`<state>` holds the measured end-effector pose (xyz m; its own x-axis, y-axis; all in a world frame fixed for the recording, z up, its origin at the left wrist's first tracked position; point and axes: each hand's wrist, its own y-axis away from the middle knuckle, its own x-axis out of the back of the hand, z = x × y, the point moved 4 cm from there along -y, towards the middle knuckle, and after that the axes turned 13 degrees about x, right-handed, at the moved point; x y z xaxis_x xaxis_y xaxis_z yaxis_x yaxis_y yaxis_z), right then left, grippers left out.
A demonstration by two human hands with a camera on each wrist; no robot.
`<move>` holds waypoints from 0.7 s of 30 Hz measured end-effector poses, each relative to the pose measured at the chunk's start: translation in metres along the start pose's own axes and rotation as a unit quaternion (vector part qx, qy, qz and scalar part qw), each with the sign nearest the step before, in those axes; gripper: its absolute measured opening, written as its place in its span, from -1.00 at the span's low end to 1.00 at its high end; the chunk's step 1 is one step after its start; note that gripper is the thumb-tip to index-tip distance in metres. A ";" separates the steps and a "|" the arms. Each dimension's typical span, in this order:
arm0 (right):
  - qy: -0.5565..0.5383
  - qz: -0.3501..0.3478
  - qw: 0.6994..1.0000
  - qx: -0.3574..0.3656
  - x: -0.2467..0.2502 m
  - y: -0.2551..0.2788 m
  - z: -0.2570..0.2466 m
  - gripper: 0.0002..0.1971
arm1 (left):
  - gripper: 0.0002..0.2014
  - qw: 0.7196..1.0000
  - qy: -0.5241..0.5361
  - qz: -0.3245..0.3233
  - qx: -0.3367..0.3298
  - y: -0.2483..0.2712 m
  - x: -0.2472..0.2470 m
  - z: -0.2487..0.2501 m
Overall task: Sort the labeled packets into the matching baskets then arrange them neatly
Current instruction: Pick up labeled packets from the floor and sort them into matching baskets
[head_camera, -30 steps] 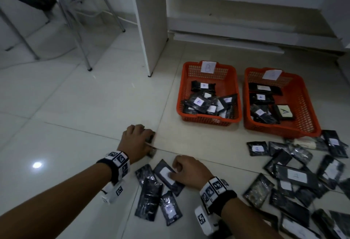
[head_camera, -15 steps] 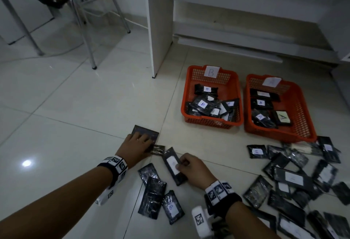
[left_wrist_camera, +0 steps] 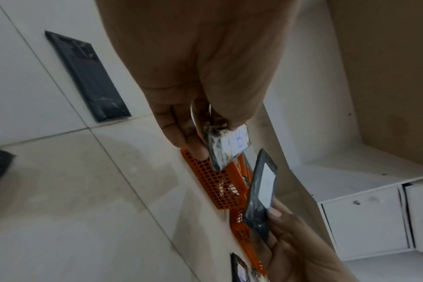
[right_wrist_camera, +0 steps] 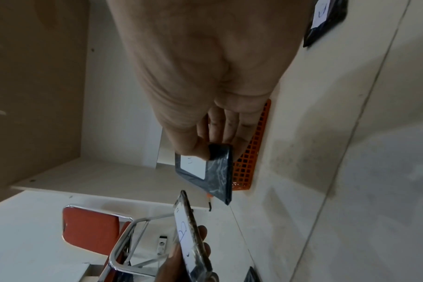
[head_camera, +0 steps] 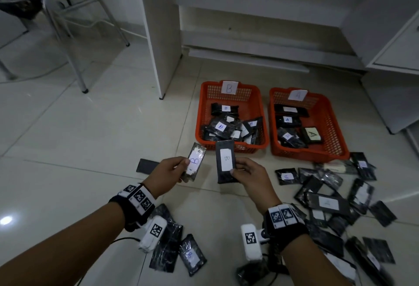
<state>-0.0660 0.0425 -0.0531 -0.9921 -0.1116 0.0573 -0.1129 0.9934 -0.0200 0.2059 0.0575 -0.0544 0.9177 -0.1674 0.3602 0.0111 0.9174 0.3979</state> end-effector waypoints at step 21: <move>0.144 0.218 0.963 0.071 0.051 -0.111 -0.028 -0.78 | -0.76 0.990 -0.028 0.134 -0.032 -0.070 -0.020 0.072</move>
<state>-0.1021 -0.0728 -0.0197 -0.8924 0.3480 0.2871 0.2846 0.9280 -0.2403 0.1588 -0.0294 -0.0289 0.8675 0.0665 0.4930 -0.2028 0.9522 0.2285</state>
